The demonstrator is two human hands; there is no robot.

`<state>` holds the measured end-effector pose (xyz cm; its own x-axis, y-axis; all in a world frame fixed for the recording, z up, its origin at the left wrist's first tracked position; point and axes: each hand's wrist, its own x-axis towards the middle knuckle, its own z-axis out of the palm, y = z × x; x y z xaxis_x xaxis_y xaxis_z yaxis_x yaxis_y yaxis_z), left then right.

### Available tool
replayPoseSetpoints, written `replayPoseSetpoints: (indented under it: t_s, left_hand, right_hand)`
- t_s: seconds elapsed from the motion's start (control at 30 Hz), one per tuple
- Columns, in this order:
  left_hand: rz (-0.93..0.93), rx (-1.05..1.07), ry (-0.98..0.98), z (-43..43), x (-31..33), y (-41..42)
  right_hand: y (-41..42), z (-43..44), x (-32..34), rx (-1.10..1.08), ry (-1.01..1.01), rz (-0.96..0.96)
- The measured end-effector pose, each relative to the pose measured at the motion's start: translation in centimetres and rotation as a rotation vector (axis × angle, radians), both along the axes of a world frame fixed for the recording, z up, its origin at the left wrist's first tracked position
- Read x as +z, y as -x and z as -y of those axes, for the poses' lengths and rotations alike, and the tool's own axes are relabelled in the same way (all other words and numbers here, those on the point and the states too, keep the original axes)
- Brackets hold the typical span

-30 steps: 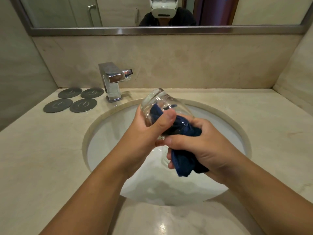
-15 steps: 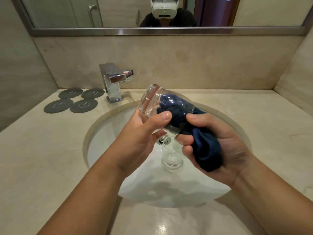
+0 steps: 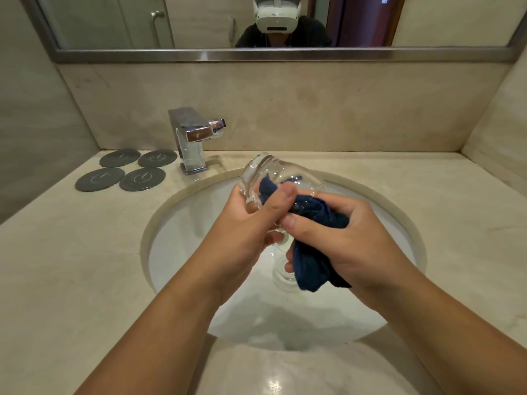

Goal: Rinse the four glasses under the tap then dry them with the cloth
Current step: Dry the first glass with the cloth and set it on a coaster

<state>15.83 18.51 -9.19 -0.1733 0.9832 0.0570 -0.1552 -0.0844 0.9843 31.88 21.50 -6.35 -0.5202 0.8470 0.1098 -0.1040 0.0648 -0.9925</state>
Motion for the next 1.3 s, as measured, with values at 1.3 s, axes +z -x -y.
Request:
replayPoseSetpoints:
  t_s: [1.3]
  left_hand:
    - [-0.068, 0.180, -0.055, -0.4, 0.8, 1.4]
  right_hand:
    - [-1.6, -3.0, 0.2, 0.059, 0.490, -0.213]
